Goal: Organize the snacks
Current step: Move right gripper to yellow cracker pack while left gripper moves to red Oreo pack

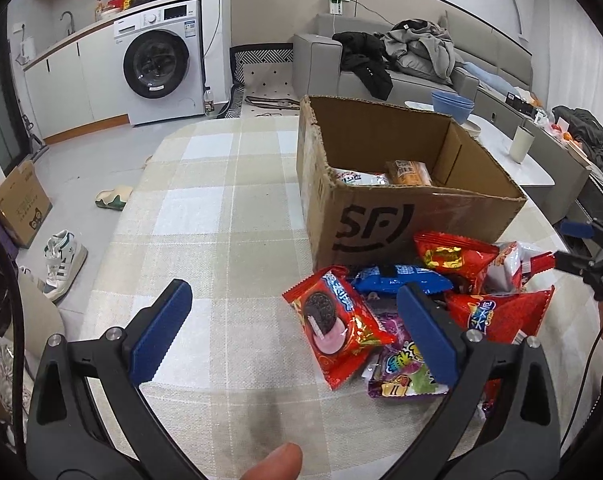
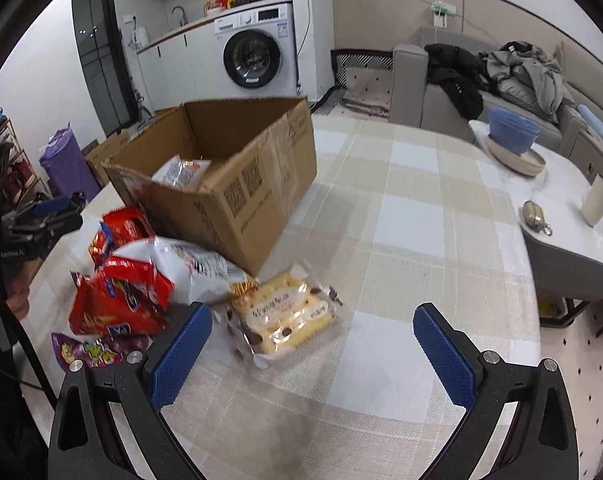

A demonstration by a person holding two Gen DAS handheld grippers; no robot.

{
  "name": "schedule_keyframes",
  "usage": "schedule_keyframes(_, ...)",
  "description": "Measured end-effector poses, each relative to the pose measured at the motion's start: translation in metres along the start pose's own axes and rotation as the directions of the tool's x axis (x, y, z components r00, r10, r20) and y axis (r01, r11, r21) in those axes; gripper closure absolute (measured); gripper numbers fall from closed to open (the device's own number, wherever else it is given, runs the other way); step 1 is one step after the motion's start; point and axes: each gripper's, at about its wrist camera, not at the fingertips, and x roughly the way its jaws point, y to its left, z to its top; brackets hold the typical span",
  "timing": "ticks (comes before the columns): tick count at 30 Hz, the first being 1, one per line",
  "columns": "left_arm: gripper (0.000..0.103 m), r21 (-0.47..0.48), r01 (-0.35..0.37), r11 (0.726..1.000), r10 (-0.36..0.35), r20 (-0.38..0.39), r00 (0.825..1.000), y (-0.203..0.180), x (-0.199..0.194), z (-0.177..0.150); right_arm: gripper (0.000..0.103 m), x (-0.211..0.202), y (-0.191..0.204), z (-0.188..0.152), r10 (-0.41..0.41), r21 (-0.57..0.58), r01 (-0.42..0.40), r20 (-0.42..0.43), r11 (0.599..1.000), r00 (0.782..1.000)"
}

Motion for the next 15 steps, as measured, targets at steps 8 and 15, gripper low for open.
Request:
schedule_keyframes(8, 0.001, -0.017, 0.008, 1.0, -0.008, -0.018, 1.0, 0.007, 0.006, -0.001, 0.0, 0.032, 0.007, -0.012, 0.018, -0.036, -0.021, -0.08, 0.999, 0.997)
schedule_keyframes(15, 0.001, -0.017, 0.006, 1.0, -0.007, -0.039, 0.999, 0.007, 0.016, -0.005, 0.0, 0.055, 0.023, -0.015, 0.004, -0.066, -0.012, -0.122, 0.998, 0.993)
